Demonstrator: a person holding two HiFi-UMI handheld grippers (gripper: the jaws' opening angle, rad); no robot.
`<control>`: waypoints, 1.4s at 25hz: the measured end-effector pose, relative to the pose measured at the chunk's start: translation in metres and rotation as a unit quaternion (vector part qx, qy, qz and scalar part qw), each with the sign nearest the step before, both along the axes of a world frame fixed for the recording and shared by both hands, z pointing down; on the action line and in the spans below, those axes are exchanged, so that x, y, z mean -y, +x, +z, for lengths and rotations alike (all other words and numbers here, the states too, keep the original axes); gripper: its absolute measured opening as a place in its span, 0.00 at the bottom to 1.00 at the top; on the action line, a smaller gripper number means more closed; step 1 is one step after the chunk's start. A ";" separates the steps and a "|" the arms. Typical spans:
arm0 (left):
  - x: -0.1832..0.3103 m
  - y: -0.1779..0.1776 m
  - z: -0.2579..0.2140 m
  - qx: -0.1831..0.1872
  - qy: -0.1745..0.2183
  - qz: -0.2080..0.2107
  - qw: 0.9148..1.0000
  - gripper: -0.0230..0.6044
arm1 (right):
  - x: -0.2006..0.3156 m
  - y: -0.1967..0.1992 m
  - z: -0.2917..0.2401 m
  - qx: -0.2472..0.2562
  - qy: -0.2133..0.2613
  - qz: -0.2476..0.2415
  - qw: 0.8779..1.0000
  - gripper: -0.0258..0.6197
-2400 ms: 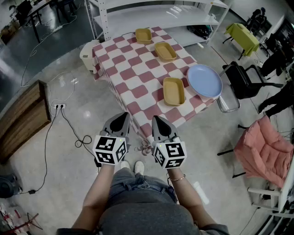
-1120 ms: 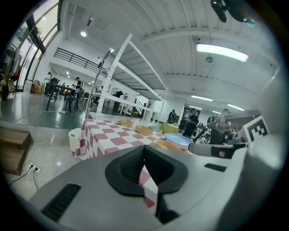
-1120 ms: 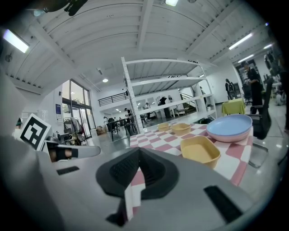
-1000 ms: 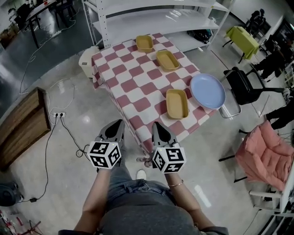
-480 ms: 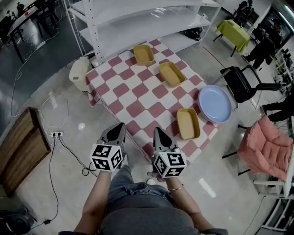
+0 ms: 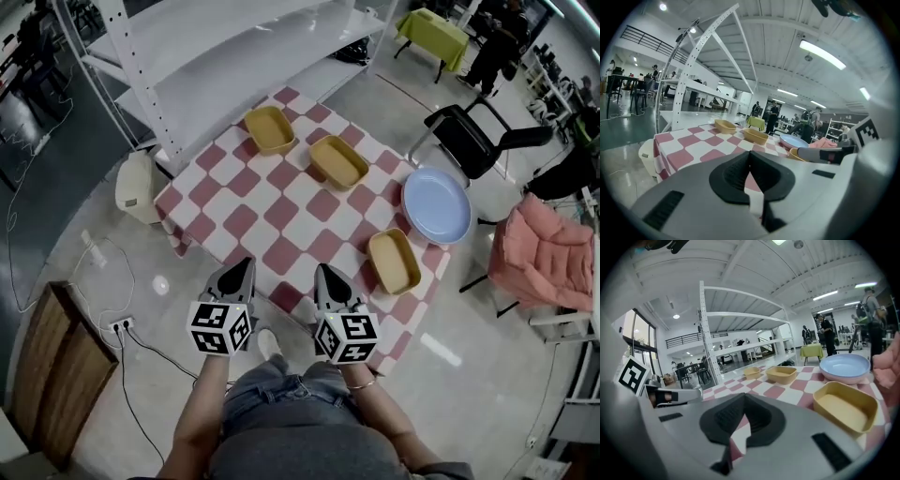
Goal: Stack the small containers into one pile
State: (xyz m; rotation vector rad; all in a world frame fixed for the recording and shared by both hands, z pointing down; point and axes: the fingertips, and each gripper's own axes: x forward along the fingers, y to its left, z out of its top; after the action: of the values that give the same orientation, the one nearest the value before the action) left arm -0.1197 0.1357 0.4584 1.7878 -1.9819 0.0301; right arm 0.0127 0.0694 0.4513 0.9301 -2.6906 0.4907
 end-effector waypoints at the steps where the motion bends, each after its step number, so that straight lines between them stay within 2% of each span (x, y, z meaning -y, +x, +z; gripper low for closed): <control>1: 0.005 -0.003 0.002 0.000 -0.003 0.005 1.000 0.06 | 0.003 0.000 0.000 0.000 0.000 0.009 1.000 0.05; 5: 0.033 0.001 0.008 -0.006 -0.011 0.051 0.999 0.06 | 0.015 0.017 0.004 -0.007 -0.006 0.056 0.998 0.05; 11: 0.080 0.044 0.018 -0.002 -0.023 0.130 0.991 0.06 | 0.034 0.062 0.012 -0.011 -0.018 0.127 0.992 0.05; 16: 0.118 0.090 0.021 -0.006 -0.028 0.204 0.979 0.06 | 0.045 0.102 0.018 -0.015 -0.026 0.183 0.983 0.05; 19: 0.142 0.117 0.019 0.004 -0.028 0.243 0.970 0.06 | 0.055 0.126 0.015 -0.007 -0.026 0.214 0.976 0.05; 26: 0.196 0.178 0.018 0.021 -0.028 0.319 0.947 0.06 | 0.072 0.188 0.013 0.006 -0.028 0.307 0.951 0.05; 30: 0.217 0.201 0.025 0.032 -0.040 0.339 0.939 0.06 | 0.073 0.215 0.015 0.007 -0.035 0.349 0.937 0.05; 35: 0.231 0.219 0.042 0.034 -0.075 0.361 0.929 0.08 | 0.072 0.238 0.019 0.003 -0.047 0.388 0.921 0.05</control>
State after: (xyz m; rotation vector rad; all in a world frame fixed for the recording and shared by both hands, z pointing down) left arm 0.0994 -0.0951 0.5007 2.3225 -1.2143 0.4685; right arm 0.2512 -0.0023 0.4704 1.9524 -2.1732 0.7495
